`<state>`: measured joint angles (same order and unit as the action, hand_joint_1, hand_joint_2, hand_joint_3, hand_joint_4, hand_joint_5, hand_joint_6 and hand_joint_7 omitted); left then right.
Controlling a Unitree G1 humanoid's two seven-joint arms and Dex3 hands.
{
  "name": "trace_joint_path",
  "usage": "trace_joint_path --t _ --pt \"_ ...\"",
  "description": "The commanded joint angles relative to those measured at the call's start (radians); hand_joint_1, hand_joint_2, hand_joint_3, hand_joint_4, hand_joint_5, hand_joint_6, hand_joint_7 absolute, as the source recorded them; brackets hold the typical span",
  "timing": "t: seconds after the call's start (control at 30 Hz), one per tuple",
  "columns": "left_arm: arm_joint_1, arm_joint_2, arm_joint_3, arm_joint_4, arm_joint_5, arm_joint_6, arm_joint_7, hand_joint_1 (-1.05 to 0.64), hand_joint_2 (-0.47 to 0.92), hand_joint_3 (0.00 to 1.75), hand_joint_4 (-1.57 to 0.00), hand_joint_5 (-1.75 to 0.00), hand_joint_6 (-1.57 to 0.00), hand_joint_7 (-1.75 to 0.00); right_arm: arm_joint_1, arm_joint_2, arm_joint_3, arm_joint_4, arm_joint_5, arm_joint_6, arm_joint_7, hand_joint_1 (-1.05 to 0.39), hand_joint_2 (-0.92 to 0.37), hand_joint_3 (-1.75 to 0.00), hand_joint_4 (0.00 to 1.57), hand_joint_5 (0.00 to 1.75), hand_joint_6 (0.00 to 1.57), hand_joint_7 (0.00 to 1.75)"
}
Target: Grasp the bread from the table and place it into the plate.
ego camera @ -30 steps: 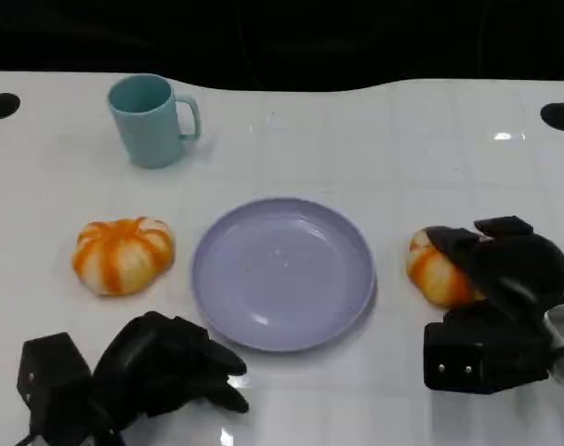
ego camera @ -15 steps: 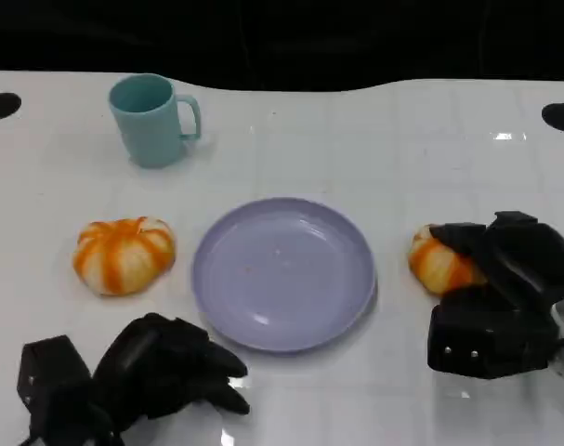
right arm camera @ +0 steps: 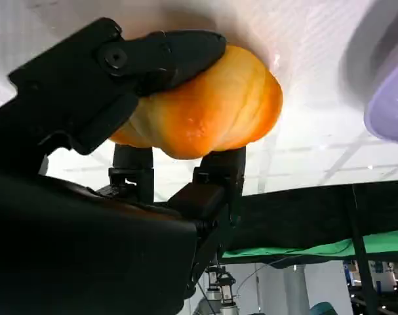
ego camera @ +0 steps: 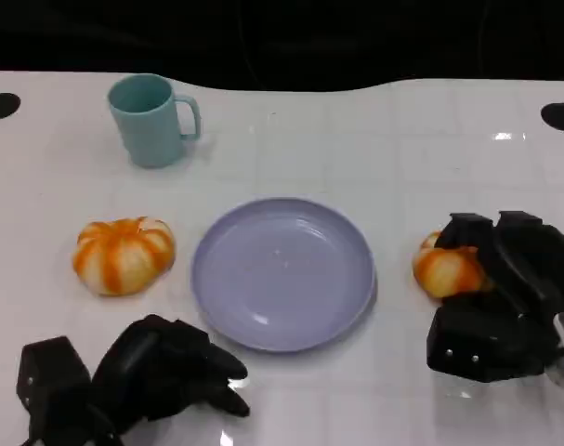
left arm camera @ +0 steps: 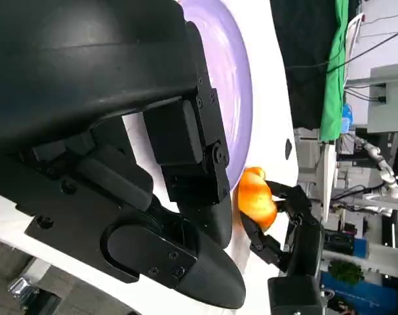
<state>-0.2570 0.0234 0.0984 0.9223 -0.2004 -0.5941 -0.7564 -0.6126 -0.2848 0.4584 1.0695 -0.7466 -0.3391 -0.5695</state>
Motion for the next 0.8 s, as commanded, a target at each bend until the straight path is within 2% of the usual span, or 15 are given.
trace_joint_path --t 0.03,0.23,0.27,0.37,0.63,0.8 --pt "0.011 0.014 -0.005 -0.013 0.007 -0.016 0.01 -1.05 0.83 0.01 -1.52 -0.27 -1.53 0.0 -0.011 -0.003 -0.014 -0.017 0.023 -0.051 -0.058 -0.1 -0.46 -0.93 0.91 1.75 0.67 1.74" --pt "0.009 0.013 -0.001 -0.01 -0.006 -0.006 -0.002 -1.05 0.82 0.0 -1.52 -0.26 -1.52 0.0 -0.016 0.001 -0.014 -0.057 0.021 -0.062 -0.076 -0.09 -0.41 -1.05 0.92 1.75 0.69 1.75" --pt "0.008 0.013 -0.001 -0.009 -0.006 -0.007 -0.003 -1.05 0.82 0.0 -1.52 -0.26 -1.52 0.0 -0.016 0.001 -0.015 -0.069 0.022 -0.063 -0.077 -0.1 -0.38 -1.14 0.94 1.75 0.71 1.75" --pt "0.008 0.012 -0.001 -0.009 -0.005 -0.009 -0.001 -1.05 0.82 0.0 -1.52 -0.27 -1.53 0.0 -0.013 0.0 -0.018 -0.102 0.02 -0.068 -0.093 -0.11 -0.32 -1.27 0.97 1.75 0.73 1.75" --pt "0.011 0.009 -0.002 -0.016 -0.008 -0.002 -0.001 -1.05 0.81 0.0 -1.53 -0.27 -1.53 0.0 0.003 -0.002 -0.043 -0.201 0.048 -0.087 -0.061 -0.12 -0.33 -1.35 0.98 1.75 0.75 1.75" --pt "0.011 0.012 -0.004 -0.013 -0.002 -0.01 0.0 -1.05 0.82 0.0 -1.53 -0.26 -1.53 0.0 0.011 0.017 -0.054 -0.291 0.083 -0.115 0.009 -0.12 -0.28 -1.41 0.99 1.75 0.76 1.74"
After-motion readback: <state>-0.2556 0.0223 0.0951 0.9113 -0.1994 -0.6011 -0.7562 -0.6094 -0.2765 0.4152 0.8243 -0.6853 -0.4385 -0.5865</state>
